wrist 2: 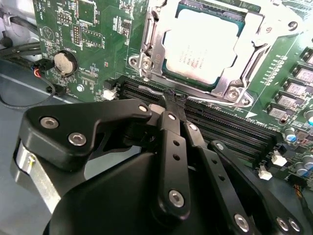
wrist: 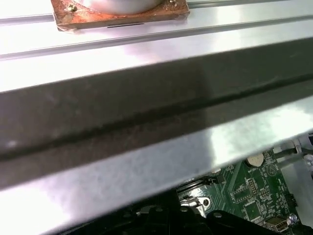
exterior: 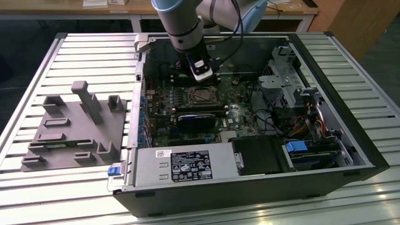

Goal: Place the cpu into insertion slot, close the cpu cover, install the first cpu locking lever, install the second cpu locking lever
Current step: 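Install the first cpu locking lever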

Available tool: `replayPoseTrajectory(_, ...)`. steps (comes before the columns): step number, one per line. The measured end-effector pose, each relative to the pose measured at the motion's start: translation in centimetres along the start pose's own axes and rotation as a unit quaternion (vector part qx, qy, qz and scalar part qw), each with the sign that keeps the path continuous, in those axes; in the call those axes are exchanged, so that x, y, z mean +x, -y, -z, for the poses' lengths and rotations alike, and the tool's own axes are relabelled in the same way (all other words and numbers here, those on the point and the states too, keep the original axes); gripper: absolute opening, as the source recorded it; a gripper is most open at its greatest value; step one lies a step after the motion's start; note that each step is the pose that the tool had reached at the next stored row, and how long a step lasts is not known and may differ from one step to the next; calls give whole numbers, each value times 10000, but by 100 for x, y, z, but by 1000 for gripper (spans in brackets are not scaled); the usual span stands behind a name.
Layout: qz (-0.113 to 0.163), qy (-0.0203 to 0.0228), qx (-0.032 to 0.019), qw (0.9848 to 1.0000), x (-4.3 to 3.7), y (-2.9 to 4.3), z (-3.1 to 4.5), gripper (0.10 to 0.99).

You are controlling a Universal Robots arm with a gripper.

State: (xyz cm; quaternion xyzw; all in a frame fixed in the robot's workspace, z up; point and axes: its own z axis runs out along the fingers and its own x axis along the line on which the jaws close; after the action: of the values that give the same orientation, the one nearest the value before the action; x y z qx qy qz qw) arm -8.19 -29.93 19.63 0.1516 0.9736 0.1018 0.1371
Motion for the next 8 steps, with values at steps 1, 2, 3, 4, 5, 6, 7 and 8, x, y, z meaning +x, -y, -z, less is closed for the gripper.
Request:
replayPoseTrajectory(1,-5,6,14,10000,-1,-4,-2,102)
replayPoseTrajectory(2,-12,13,30,10000,-3,-8,-4,102)
replayPoseTrajectory(3,-19,19,46,10000,-6,-10,-6,102)
replayPoseTrajectory(4,-29,26,61,10000,-8,-11,-8,102)
replayPoseTrajectory(5,-40,33,76,10000,-10,-12,-9,102)
replayPoseTrajectory(6,-51,40,91,9999,-11,-12,-11,102)
replayPoseTrajectory(7,-63,47,101,9999,-12,-12,-13,102)
replayPoseTrajectory(8,-73,52,112,9999,-12,-12,-16,102)
